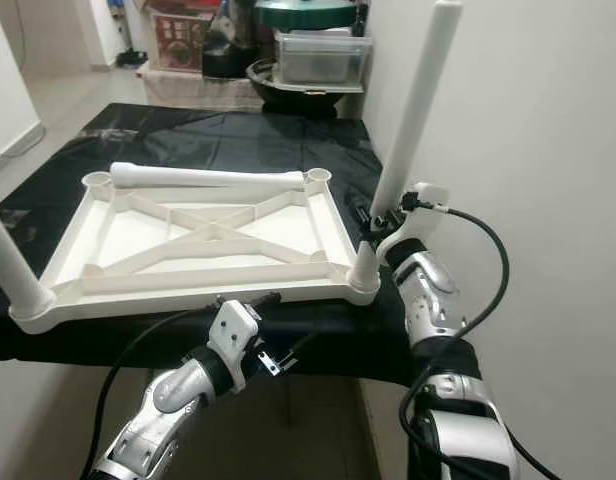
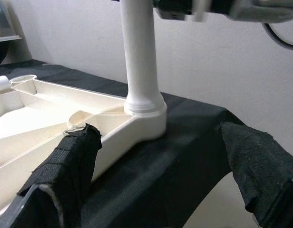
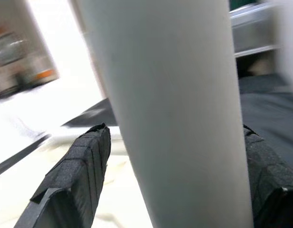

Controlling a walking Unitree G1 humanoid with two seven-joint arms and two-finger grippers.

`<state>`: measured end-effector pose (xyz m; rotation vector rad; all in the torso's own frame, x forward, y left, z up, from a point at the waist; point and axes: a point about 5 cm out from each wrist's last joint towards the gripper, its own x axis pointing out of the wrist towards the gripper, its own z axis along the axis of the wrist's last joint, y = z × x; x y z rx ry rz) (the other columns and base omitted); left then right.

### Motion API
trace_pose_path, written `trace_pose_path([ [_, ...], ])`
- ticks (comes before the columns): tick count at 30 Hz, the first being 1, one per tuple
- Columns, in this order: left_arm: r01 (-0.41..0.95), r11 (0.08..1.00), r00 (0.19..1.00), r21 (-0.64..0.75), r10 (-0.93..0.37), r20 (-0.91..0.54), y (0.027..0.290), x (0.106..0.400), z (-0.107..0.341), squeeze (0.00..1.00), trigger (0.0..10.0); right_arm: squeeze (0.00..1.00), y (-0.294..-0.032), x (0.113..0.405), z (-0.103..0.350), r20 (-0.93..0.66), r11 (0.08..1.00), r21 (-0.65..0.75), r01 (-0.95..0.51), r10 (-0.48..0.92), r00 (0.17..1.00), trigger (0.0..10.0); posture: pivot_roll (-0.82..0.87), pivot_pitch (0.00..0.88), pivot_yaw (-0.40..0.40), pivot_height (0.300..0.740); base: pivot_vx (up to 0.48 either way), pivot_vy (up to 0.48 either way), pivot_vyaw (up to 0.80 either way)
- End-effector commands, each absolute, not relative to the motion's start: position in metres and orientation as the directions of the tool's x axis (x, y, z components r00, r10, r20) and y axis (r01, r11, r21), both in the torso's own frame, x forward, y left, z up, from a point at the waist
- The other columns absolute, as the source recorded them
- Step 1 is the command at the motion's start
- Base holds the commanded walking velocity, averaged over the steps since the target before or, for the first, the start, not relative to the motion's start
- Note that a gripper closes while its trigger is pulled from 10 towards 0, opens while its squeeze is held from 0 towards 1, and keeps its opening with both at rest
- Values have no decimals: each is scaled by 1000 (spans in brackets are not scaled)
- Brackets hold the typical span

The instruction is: Building children table

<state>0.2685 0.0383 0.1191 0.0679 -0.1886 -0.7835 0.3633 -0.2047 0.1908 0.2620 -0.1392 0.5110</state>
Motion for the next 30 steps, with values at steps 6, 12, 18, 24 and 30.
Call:
trace_pose_path([
  [6, 699, 703, 690, 132, -711, 137, 38, 268, 118, 0, 10000, 0, -167, 335, 183, 120, 478, 133, -868, 862, 493, 10000, 97, 0, -74, 740, 0, 0, 0],
  [12, 698, 703, 690, 134, -711, 138, 39, 268, 118, 0, 10000, 0, -159, 334, 188, 115, 369, 121, -921, 917, 383, 0, 106, 0, -77, 740, 0, 0, 0],
  [18, 698, 704, 690, 132, -710, 139, 39, 268, 119, 0, 10000, 0, -154, 343, 178, 64, 498, 99, -862, 861, 505, 0, 105, 0, -76, 740, 0, 0, 0],
  [24, 698, 704, 690, 131, -710, 139, 39, 268, 119, 0, 10000, 0, -174, 376, 180, 60, 850, 147, -505, 502, 863, 0, 105, 0, -76, 740, 0, 0, 0],
  [30, 699, 703, 689, 132, -711, 138, 38, 268, 120, 0, 10000, 0, -213, 390, 181, 11, 948, 307, 87, -95, 995, 0, 100, 0, -72, 740, 0, 0, 0],
])
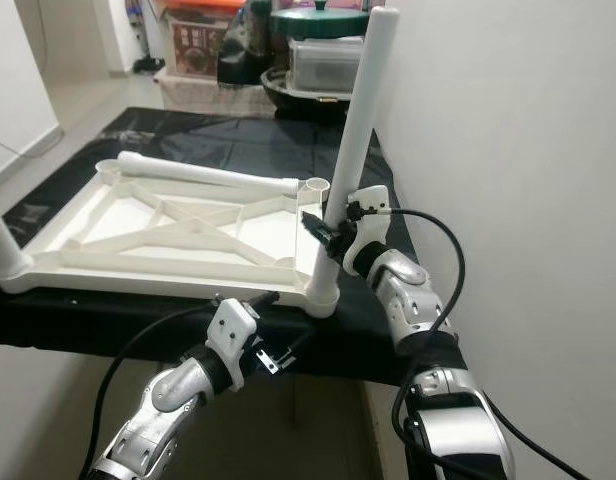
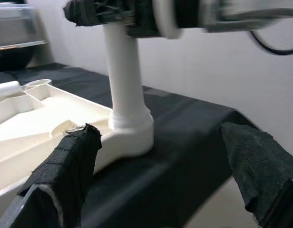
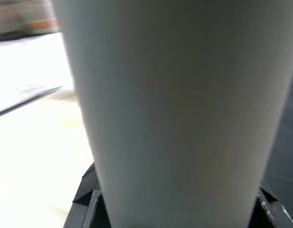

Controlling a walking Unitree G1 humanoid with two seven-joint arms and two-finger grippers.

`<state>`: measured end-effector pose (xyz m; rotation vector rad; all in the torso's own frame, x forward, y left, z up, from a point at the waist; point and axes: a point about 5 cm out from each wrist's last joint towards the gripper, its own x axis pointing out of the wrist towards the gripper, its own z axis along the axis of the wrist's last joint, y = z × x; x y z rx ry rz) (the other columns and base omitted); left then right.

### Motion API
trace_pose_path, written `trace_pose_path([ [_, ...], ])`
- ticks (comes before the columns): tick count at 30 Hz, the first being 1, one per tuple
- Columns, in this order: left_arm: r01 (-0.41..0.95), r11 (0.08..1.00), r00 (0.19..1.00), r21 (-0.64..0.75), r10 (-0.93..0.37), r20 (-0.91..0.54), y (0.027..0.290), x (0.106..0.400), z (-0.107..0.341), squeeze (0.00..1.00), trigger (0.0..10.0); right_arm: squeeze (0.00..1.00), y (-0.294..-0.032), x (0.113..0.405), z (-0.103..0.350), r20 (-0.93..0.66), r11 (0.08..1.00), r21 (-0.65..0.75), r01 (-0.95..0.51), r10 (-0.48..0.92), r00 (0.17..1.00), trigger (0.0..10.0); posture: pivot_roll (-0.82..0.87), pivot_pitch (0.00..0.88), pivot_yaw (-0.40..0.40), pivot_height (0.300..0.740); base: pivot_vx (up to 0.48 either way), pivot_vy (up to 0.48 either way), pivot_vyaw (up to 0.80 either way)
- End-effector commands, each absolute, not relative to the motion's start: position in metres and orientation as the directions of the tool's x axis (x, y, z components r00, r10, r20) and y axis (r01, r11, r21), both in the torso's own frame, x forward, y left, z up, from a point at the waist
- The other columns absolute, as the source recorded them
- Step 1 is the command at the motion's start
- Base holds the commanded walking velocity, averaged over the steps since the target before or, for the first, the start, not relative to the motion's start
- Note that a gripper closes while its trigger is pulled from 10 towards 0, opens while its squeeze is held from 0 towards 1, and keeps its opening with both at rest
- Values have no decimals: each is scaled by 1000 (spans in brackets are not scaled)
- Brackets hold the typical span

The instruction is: Building children table

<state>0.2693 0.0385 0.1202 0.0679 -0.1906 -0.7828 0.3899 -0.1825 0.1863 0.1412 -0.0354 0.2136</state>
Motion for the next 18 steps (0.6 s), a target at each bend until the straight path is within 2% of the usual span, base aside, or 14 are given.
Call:
trace_pose_path([
  [1, 699, 703, 689, 132, -711, 138, 38, 268, 120, 0, 10000, 0, -213, 390, 181, 11, 948, 307, 87, -95, 995, 0, 100, 0, -72, 740, 0, 0, 0],
  [2, 699, 703, 689, 133, -711, 138, 38, 268, 120, 0, 10000, 0, -221, 388, 177, -27, 912, 338, 232, -237, 971, 0, 102, 0, -72, 740, 0, 0, 0],
  [5, 698, 703, 690, 134, -711, 139, 39, 269, 121, 0, 10000, 0, -226, 384, 168, -94, 828, 358, 432, -429, 899, 0, 102, 0, -72, 740, 0, 0, 0],
  [12, 699, 703, 689, 135, -711, 138, 39, 269, 121, 0, 10000, 0, -210, 382, 158, -128, 784, 345, 516, -505, 853, 0, 102, 0, -74, 740, 0, 0, 0],
  [13, 698, 703, 690, 135, -711, 138, 39, 269, 121, 0, 10000, 0, -201, 385, 161, -87, 826, 338, 450, -449, 889, 10000, 102, 0, -74, 740, 0, 0, 0],
  [14, 698, 703, 690, 135, -711, 138, 39, 269, 121, 0, 10000, 0, -201, 385, 161, -87, 826, 338, 450, -449, 889, 10000, 102, 0, -74, 740, 0, 0, 0],
  [15, 698, 704, 690, 135, -711, 137, 39, 269, 121, 0, 10000, 1000, -194, 387, 163, -55, 857, 319, 406, -411, 910, 10000, 102, 0, -74, 740, 0, 0, 0],
  [18, 698, 704, 690, 134, -711, 137, 39, 269, 121, 0, 10000, 1000, -188, 388, 167, -12, 885, 286, 368, -381, 925, 10000, 102, 0, -74, 740, 0, 0, 0],
])
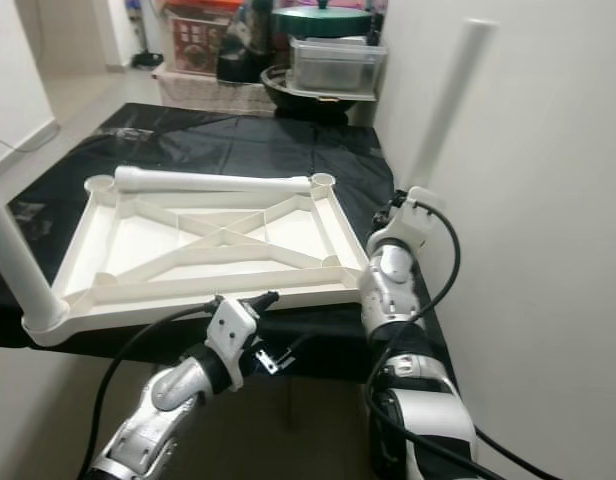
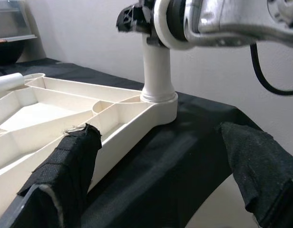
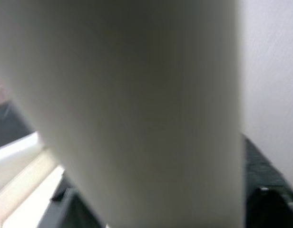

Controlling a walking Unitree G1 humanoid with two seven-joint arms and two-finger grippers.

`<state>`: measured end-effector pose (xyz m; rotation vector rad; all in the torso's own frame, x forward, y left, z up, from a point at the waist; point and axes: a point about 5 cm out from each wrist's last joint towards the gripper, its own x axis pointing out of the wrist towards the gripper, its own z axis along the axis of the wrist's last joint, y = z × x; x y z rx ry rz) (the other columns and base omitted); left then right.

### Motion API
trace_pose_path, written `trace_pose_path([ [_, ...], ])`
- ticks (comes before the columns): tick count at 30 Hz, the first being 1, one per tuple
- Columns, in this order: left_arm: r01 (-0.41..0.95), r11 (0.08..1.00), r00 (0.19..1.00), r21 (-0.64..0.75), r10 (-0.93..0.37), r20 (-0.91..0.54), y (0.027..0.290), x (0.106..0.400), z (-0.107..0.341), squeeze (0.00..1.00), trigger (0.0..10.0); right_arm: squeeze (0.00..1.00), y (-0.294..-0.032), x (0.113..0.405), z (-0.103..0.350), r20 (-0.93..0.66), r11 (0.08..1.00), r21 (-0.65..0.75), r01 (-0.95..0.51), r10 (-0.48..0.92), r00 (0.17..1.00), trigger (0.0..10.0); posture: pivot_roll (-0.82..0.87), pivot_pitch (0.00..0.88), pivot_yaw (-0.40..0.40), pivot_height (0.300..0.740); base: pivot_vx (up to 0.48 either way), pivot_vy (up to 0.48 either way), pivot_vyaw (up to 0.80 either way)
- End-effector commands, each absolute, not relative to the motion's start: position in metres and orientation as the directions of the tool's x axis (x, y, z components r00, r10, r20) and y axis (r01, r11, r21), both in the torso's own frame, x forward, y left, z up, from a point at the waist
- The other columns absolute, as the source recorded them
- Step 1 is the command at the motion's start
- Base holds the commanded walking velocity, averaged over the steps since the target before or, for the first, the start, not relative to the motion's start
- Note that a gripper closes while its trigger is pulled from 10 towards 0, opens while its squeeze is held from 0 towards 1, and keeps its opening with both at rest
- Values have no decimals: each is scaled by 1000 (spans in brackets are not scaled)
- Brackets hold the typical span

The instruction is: Building children table

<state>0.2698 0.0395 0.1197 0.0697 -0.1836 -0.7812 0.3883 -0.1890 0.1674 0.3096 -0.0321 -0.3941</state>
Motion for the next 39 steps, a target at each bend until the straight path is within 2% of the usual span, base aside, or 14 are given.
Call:
trace_pose_path([
  [1, 698, 704, 690, 134, -711, 137, 39, 269, 121, 0, 10000, 1000, -188, 388, 167, -12, 885, 286, 368, -381, 925, 10000, 102, 0, -74, 740, 0, 0, 0],
  [2, 698, 703, 690, 134, -711, 136, 39, 269, 121, 0, 10000, 1000, -191, 387, 168, -1, 881, 273, 386, -401, 916, 10000, 97, 0, -73, 740, 0, 0, 0],
  [3, 699, 703, 689, 134, -712, 135, 39, 269, 121, 0, 10000, 0, -192, 388, 172, 20, 887, 275, 371, -391, 920, 10000, 97, 0, -73, 740, 0, 0, 0],
  [10, 700, 702, 689, 132, -712, 135, 38, 270, 121, 0, 10000, 0, -188, 392, 183, 90, 923, 334, 192, -234, 968, 10000, 95, 0, -70, 740, 0, 0, 0],
  [12, 700, 702, 689, 131, -712, 136, 38, 270, 121, 0, 10000, 0, -181, 394, 189, 139, 942, 320, -100, 58, 989, 10000, 92, 0, -70, 740, 0, 0, 0],
  [14, 700, 702, 689, 131, -712, 136, 37, 270, 121, 0, 10000, 0, -179, 394, 189, 144, 931, 305, -198, 160, 977, 10000, 92, 0, -70, 740, 0, 0, 0],
  [16, 701, 702, 688, 131, -713, 137, 37, 270, 121, 0, 10000, 0, -178, 384, 190, 146, 861, 237, -450, 426, 893, 10000, 92, 0, -70, 740, 0, 0, 0],
  [22, 702, 700, 686, 130, -714, 137, 37, 269, 120, 0, 10000, 0, -177, 361, 191, 107, 664, 98, -741, 733, 672, 10000, 98, 0, -82, 740, 0, 0, 0],
  [33, 703, 698, 685, 135, -716, 135, 37, 267, 118, 0, 10000, 0, -165, 344, 187, 42, 407, 66, -911, 911, 410, 10000, 108, 0, -89, 740, 0, 0, 0],
  [34, 704, 697, 684, 136, -717, 134, 37, 267, 118, 0, 10000, 0, -163, 344, 185, 31, 406, 65, -912, 912, 408, 4235, 108, 0, -89, 740, 0, 0, 0],
  [35, 705, 697, 684, 136, -718, 133, 37, 267, 118, 0, 10000, 0, -162, 344, 185, 24, 404, 67, -913, 914, 406, 4235, 108, 0, -89, 740, 0, 0, 0],
  [36, 705, 696, 683, 136, -718, 132, 37, 266, 117, 0, 10000, 0, -161, 345, 184, 24, 427, 61, -902, 903, 429, 0, 108, 0, -88, 740, 0, 0, 0],
  [38, 705, 696, 683, 136, -718, 132, 38, 266, 117, 0, 10000, 0, -160, 346, 184, 26, 443, 57, -895, 895, 445, 0, 108, 0, -88, 740, 0, 0, 0],
  [39, 706, 695, 683, 135, -719, 130, 38, 265, 116, 0, 10000, 0, -162, 358, 184, 36, 587, 26, -809, 808, 587, 0, 108, 0, -88, 740, 0, 0, 0],
])
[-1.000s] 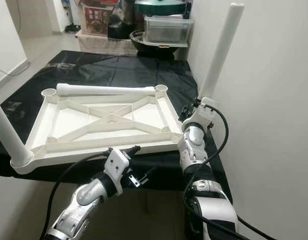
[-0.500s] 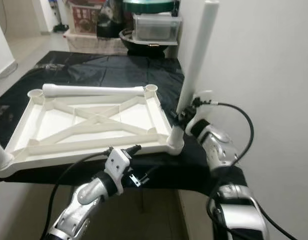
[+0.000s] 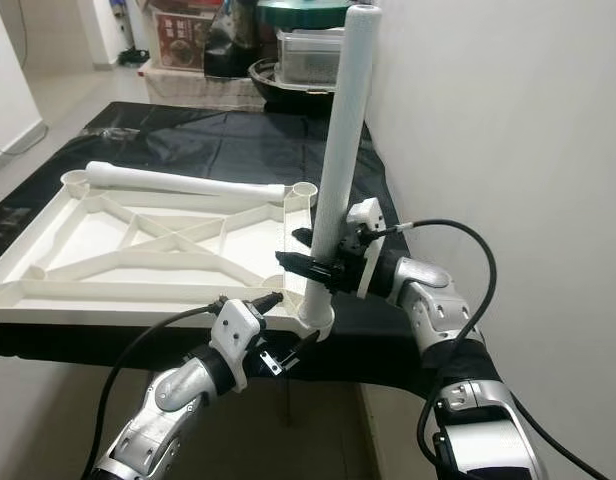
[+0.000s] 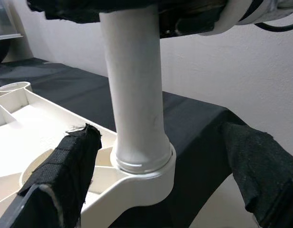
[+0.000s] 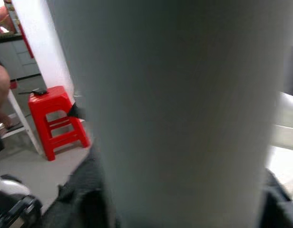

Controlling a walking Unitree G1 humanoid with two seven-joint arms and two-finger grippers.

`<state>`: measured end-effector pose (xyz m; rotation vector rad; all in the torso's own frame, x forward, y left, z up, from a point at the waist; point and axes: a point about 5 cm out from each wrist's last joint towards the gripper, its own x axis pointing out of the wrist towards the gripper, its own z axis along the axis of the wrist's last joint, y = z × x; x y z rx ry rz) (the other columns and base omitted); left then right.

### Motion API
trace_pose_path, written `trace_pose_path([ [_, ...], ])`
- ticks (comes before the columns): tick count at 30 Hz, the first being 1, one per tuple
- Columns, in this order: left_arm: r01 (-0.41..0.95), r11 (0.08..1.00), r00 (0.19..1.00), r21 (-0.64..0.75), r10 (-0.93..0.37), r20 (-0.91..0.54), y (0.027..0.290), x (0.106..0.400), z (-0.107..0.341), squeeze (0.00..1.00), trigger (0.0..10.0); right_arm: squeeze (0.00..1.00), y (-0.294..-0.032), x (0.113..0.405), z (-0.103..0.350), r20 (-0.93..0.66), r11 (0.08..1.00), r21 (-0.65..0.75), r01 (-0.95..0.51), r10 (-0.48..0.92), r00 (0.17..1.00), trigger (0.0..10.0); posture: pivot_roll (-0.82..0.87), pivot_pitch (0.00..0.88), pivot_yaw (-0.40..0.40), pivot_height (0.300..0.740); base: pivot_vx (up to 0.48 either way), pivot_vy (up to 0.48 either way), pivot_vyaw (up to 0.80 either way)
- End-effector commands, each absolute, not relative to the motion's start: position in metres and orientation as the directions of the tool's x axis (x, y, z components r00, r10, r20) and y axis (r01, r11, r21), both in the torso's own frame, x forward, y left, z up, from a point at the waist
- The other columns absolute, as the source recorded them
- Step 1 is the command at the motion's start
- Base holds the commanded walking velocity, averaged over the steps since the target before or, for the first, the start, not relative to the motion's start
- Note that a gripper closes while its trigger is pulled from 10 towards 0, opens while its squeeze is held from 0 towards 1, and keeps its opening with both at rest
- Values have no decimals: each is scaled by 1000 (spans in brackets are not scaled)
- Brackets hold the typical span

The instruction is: Building children table

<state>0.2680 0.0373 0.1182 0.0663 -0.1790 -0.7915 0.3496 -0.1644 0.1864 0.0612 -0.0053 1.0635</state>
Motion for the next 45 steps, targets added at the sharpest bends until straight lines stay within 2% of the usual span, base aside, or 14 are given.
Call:
trace_pose_path([
  [1, 706, 695, 683, 135, -719, 130, 38, 265, 116, 0, 10000, 0, -162, 358, 184, 36, 587, 26, -809, 808, 587, 0, 108, 0, -88, 740, 0, 0, 0],
  [6, 708, 694, 682, 135, -720, 127, 38, 266, 116, 0, 10000, 0, -169, 374, 189, 76, 761, 55, -647, 643, 762, 0, 103, 0, -84, 740, 0, 0, 0],
  [12, 708, 693, 682, 133, -721, 124, 38, 267, 115, 0, 10000, 0, -188, 393, 194, 69, 970, 159, -183, 174, 982, 0, 100, 0, -83, 740, 0, 0, 0],
  [15, 709, 693, 682, 134, -721, 124, 38, 267, 115, 0, 10000, 0, -203, 394, 189, 30, 959, 229, 167, -179, 983, 0, 100, 0, -82, 740, 0, 0, 0],
  [21, 707, 694, 683, 134, -720, 125, 38, 267, 116, 0, 10000, 0, -198, 391, 181, -24, 891, 284, 356, -364, 931, 0, 102, 0, -83, 740, 0, 0, 0],
  [23, 706, 695, 683, 135, -719, 125, 38, 266, 116, 0, 10000, 0, -193, 391, 180, -31, 884, 293, 364, -372, 928, 1608, 103, 0, -83, 740, 0, 0, 0],
  [24, 706, 695, 684, 135, -719, 125, 38, 266, 116, 0, 10000, 0, -188, 392, 180, -31, 884, 296, 361, -368, 929, 10000, 103, 0, -83, 740, 0, 0, 0],
  [25, 706, 695, 684, 135, -719, 125, 38, 266, 116, 0, 10000, 0, -188, 392, 180, -31, 884, 296, 361, -368, 929, 10000, 103, 0, -83, 740, 0, 0, 0],
  [26, 706, 696, 684, 134, -718, 124, 38, 266, 116, 0, 10000, 1000, -181, 393, 180, -16, 900, 294, 321, -331, 943, 10000, 103, 0, -83, 740, 0, 0, 0],
  [31, 705, 697, 686, 132, -717, 122, 38, 266, 116, 0, 10000, 1000, -175, 392, 178, 5, 906, 284, 313, -328, 945, 10000, 102, 0, -85, 740, 0, 0, 0],
  [32, 705, 697, 686, 131, -717, 121, 38, 266, 116, 0, 10000, 267, -175, 390, 176, 20, 911, 275, 307, -325, 946, 10000, 99, 0, -82, 740, 0, 0, 0],
  [33, 705, 697, 686, 131, -717, 121, 38, 266, 116, 0, 10000, 267, -175, 390, 176, 20, 911, 275, 307, -325, 946, 10000, 99, 0, -82, 740, 0, 0, 0],
  [34, 705, 697, 687, 130, -717, 119, 38, 266, 116, 0, 10000, 0, -176, 387, 173, 31, 910, 287, 298, -320, 947, 10000, 95, 0, -77, 740, 0, 0, 0],
  [45, 706, 697, 689, 126, -717, 104, 37, 268, 114, 0, 10000, 0, -159, 376, 163, 143, 951, 281, -130, 92, 985, 10000, 91, 0, -74, 740, 0, 0, 0],
])
